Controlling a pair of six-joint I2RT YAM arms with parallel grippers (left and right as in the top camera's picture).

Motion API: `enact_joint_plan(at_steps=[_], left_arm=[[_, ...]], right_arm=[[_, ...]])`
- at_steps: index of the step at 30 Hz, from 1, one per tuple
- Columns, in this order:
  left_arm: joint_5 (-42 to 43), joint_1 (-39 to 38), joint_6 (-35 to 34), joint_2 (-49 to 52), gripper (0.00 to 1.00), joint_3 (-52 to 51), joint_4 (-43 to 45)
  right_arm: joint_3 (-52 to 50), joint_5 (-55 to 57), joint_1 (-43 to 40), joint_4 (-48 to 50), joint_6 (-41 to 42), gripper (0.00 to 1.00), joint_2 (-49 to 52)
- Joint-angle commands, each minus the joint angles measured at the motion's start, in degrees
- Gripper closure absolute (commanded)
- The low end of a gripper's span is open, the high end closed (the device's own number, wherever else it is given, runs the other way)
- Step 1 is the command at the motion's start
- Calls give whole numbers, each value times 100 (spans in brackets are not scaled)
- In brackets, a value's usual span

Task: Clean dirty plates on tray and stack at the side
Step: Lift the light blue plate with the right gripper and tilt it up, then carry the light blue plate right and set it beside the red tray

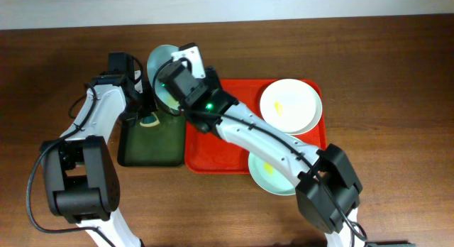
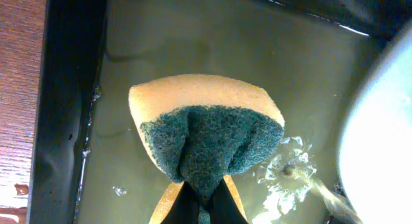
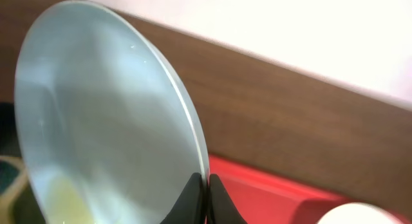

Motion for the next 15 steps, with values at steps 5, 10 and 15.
enact_joint_plan(at_steps=[5,10,15], left_arm=[[44,13,94,37,100,-48,0],[44,15,94,37,100,-48,0],[44,13,94,37,100,-48,0]], right_arm=[[236,2736,809,1257,-2022,96,7],[236,3545,1078,2356,-3274,96,7],[236,3773,1207,2761,-3429,96,7]])
